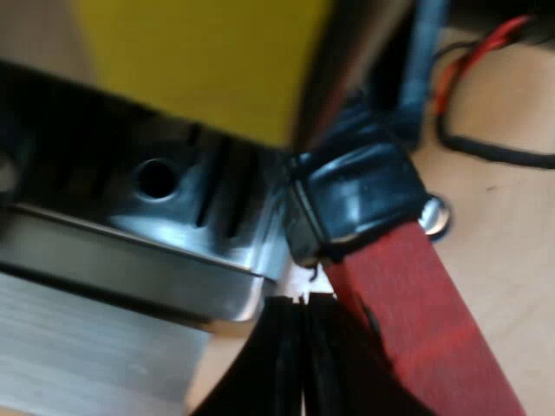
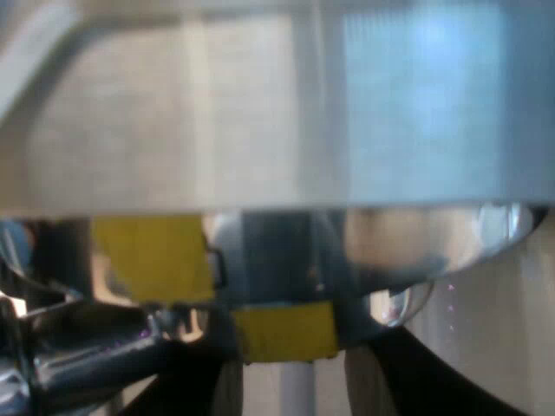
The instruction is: Put the handle in the coffee machine
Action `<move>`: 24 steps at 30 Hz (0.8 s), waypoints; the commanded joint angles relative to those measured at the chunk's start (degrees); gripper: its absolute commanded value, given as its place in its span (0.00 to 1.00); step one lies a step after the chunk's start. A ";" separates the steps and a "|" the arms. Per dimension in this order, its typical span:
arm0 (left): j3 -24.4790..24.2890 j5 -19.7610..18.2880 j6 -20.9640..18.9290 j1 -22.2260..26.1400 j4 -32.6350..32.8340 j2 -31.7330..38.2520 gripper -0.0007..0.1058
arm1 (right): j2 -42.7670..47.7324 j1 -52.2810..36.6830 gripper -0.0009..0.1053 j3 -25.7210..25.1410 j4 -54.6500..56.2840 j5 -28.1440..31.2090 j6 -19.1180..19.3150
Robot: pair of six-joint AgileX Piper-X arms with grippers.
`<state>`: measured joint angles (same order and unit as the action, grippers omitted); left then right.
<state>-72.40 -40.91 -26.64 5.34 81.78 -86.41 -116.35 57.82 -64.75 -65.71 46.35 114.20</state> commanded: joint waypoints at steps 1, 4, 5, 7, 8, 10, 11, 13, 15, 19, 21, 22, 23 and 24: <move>-0.38 -1.99 0.15 -0.48 3.41 0.39 0.01 | 2.13 -0.13 0.31 -1.29 -3.99 -0.20 1.00; -0.38 -2.48 0.15 -0.48 4.39 0.39 0.01 | 2.13 -0.14 0.31 -1.10 -2.79 -0.20 1.00; -0.17 -2.46 0.15 -0.48 4.37 0.39 0.01 | 2.13 -0.14 0.31 -0.91 -2.40 -0.37 1.00; 0.17 -2.46 0.15 -0.48 4.37 0.39 0.01 | 2.13 -0.14 0.31 -0.23 -2.42 -0.34 1.16; 0.40 -2.46 0.15 -0.48 4.37 0.39 0.01 | 2.13 -0.14 0.31 0.42 -2.42 -0.34 1.14; 0.55 -2.57 0.01 -0.48 4.57 0.39 0.01 | 2.13 -0.14 0.31 1.40 -2.56 -0.34 1.14; 0.51 -2.91 -0.01 -0.48 4.91 0.39 0.01 | 2.13 0.03 0.31 2.18 -2.56 -0.34 1.14; 0.51 -3.48 -0.01 -0.48 5.37 0.39 0.01 | 2.13 0.23 0.31 3.20 -2.56 -0.34 1.14; 0.51 -4.47 -0.15 -0.48 5.66 0.39 0.01 | 2.13 0.57 0.31 4.19 -2.56 -0.34 1.14; 0.51 -4.95 -0.50 -1.69 6.02 0.39 0.01 | 2.13 1.85 0.31 6.59 -2.56 0.02 1.38; 0.66 -4.98 -1.30 -2.45 6.07 0.39 0.01 | 2.13 2.37 0.31 7.45 -3.01 0.06 1.38; 0.66 -4.98 -1.42 -3.12 6.07 0.39 0.01 | 2.13 2.53 0.31 7.93 -3.28 0.33 1.38; 0.66 -4.98 -1.41 -3.69 6.07 0.39 0.01 | 2.34 2.98 0.31 8.61 -3.57 0.98 1.38; 0.66 -4.98 -1.41 -3.69 6.22 0.39 0.01 | 2.58 3.14 0.31 8.96 -3.65 1.80 1.55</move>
<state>-72.01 -44.54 -27.54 2.52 86.62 -86.41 -115.11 60.58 -56.62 -67.93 46.17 114.80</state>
